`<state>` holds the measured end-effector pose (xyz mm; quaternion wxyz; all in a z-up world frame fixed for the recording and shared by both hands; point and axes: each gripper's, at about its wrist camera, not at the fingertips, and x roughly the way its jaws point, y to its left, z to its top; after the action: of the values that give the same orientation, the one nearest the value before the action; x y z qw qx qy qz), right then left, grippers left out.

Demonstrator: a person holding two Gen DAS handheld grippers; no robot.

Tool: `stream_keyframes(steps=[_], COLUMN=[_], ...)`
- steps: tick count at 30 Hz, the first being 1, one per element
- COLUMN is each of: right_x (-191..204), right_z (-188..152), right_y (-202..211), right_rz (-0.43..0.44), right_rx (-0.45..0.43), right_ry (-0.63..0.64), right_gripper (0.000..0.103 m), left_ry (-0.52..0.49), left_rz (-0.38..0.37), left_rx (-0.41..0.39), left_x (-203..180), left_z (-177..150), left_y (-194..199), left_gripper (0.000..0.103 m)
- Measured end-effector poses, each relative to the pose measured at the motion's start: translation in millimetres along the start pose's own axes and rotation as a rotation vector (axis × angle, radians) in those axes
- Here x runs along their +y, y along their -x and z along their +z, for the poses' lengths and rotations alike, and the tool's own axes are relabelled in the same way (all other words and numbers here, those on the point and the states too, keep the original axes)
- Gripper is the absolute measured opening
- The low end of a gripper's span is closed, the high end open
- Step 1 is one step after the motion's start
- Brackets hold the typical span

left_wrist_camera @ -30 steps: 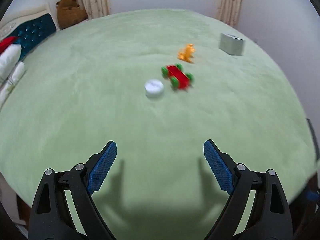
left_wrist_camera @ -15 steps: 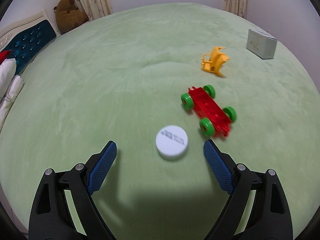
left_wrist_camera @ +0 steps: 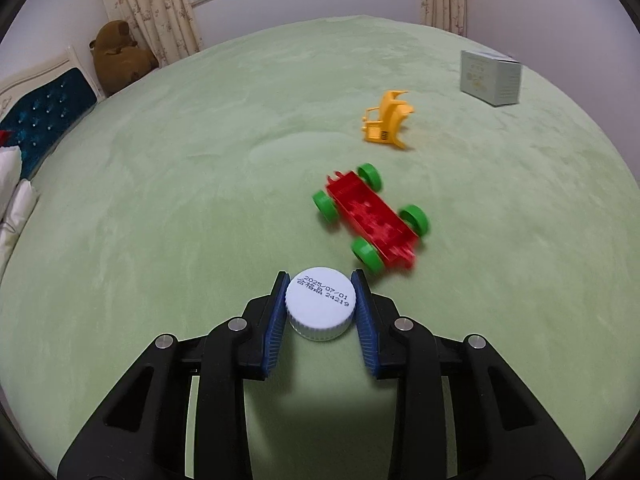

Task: Collect trash
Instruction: 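Grasp the white bottle cap with the left tool while the right tool grasps the red toy chassis, then carry cap and red chassis to the orange bucket and open both tools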

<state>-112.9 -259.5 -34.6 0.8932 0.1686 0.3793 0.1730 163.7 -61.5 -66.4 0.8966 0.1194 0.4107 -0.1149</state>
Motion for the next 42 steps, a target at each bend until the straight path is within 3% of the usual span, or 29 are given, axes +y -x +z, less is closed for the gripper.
stream_keyframes(steps=[9, 17, 23, 29, 35, 37, 40, 42], right_x=[8.4, 52.5, 82.9, 88.3, 94.4, 93.9, 89.5, 86.1], right_z=[61.9, 140.3, 171.9, 186.8, 193.9, 192.6, 191.2, 191.1], right_y=[-33.4, -130.2, -213.8, -269.9, -297.2, -306.4, -304.7, -296.6], right_rz=[0.007, 0.046, -0.046, -0.109, -0.154, -0.184, -0.204, -0.184], right_rx=[-0.033, -0.015, 0.028, 0.101, 0.15, 0.174, 0.161, 0.139], right_ry=[0.074, 0.188, 0.277, 0.268, 0.278, 0.283, 0.261, 0.243], right_gripper=[0.081, 0.081, 0.081, 0.081, 0.068, 0.06, 0.037, 0.037], left_ry=[0.06, 0.096, 0.143, 0.106, 0.118, 0.122, 0.117, 0.112], left_rz=[-0.068, -0.014, -0.046, -0.017, -0.034, -0.039, -0.034, -0.028], left_rx=[-0.034, -0.077, -0.11, -0.148, -0.161, -0.162, -0.165, -0.168], left_x=[-9.7, -12.0, -2.4, -5.3, -0.5, -0.2, -0.6, -1.2], left_z=[-49.8, -91.6, -100.5, -105.5, -105.3, -105.9, -106.9, -108.9], left_y=[54.9, 79.7, 76.9, 69.9, 66.9, 67.4, 68.6, 69.0], left_gripper=[0.031, 0.031, 0.031, 0.031, 0.031, 0.031, 0.031, 0.031])
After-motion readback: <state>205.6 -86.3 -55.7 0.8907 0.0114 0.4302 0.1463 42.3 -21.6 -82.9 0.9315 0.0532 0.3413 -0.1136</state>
